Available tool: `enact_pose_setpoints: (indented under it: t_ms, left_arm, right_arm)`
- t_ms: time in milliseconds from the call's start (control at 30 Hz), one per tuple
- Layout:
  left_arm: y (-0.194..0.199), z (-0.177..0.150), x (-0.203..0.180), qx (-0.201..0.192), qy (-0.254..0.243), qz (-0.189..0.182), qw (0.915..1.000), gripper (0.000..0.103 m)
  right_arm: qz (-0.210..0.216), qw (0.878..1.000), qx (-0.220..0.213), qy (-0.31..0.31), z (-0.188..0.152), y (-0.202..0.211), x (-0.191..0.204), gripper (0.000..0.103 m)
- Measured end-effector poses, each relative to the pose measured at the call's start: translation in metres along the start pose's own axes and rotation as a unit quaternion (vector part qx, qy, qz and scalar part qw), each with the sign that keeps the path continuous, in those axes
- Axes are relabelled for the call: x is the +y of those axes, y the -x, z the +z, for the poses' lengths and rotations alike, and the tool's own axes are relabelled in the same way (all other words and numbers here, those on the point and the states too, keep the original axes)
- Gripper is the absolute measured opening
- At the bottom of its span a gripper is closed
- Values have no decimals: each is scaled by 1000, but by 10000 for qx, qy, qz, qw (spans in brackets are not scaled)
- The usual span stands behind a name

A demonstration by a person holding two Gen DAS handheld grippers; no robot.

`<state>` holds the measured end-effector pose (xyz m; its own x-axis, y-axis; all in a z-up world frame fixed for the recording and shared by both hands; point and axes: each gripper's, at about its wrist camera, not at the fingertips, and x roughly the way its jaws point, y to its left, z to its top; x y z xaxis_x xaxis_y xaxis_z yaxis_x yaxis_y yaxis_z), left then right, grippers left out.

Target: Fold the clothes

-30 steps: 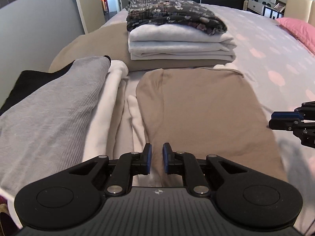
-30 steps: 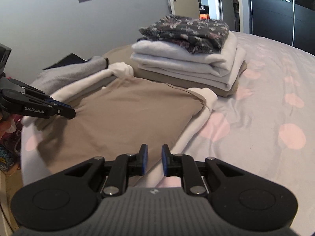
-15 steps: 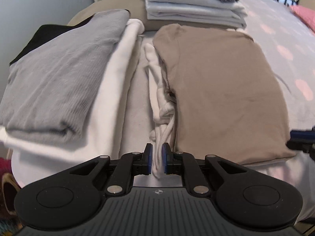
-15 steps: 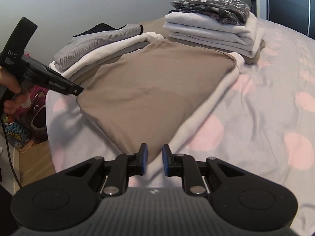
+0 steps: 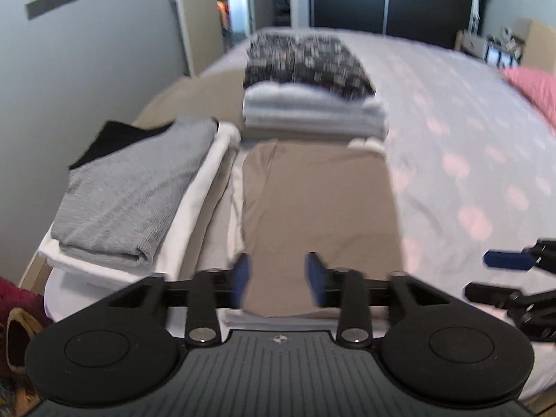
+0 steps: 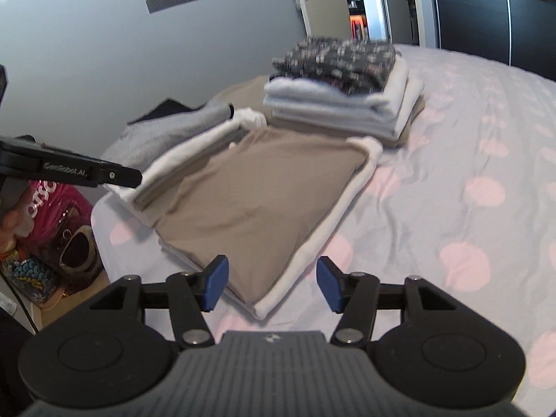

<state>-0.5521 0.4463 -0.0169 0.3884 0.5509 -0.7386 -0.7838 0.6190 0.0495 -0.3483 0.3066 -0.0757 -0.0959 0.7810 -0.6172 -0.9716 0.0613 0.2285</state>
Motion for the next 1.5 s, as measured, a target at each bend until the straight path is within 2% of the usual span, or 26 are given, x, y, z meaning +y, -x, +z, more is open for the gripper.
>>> enact_pose_setpoints:
  t_ms: [167,267,433,533,633,800,1000,1500]
  left_arm:
    - [30,-6,-40,-374,339,173,9986,66]
    - [37,-15,-62,-510,518,176,9972,70]
    - [46,-34,-89,-606,647,104,9960,71]
    - [48,-44,-102,-594,693,361,9952,74]
    - [45,-58,-111,-502,774,454,9947,75]
    - [36,-77,-121,-263,906,445,9945,75]
    - [38,-87,-127,-172,914,467,9946,75]
    - [43,-92,-140,-158,1053,402,9935,75]
  right_arm:
    - [-63,9998,-107,146,5,27,1,72]
    - [-101,9995,-171,234,9,43,1,77]
    - [-162,9992,-120,346,-3,63,-1,79]
    - [-208,9990,-73,382,-12,69,-4,82]
    - [-265,9990,-3,359,-24,73,-9,83]
    - [-303,9990,162,281,-38,73,-17,84]
    - [-274,9990,219,260,-47,74,-19,84]
    - [-231,9993,145,237,-52,83,-22,85]
